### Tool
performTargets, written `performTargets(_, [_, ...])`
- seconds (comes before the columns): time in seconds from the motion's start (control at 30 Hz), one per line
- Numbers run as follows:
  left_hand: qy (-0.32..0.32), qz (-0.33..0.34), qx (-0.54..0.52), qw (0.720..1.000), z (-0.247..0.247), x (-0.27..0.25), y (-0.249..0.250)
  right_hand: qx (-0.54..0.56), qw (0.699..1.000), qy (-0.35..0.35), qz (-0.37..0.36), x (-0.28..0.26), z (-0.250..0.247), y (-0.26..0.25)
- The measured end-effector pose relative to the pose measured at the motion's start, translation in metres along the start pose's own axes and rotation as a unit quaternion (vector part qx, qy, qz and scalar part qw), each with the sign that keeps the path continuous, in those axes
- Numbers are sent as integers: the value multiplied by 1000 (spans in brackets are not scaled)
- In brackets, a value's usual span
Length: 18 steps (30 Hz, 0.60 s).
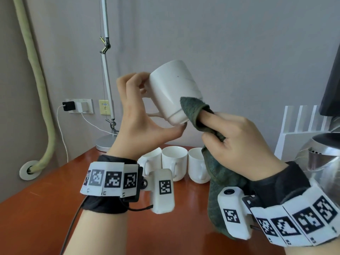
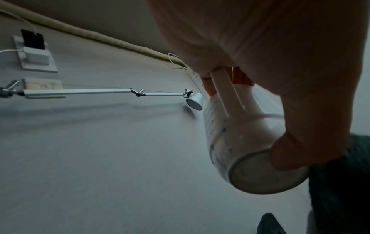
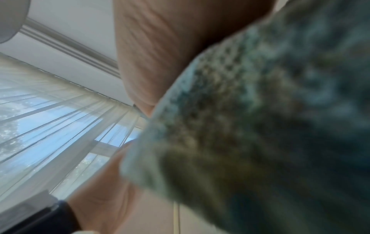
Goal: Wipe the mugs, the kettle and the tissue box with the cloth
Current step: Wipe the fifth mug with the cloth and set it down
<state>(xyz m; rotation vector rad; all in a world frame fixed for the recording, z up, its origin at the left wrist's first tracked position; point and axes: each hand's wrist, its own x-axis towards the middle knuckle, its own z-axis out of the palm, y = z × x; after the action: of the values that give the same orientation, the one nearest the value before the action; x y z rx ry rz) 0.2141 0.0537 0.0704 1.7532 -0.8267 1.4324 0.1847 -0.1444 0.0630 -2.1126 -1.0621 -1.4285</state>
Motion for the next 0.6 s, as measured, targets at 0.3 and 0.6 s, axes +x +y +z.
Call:
performTargets(0.3, [10,15,0,1000,-3,4,2,52,997,49,42,-2,2,6])
performTargets(0.6, [-23,23,3,999,4,2,8,41,994,75,66,-1,0,8])
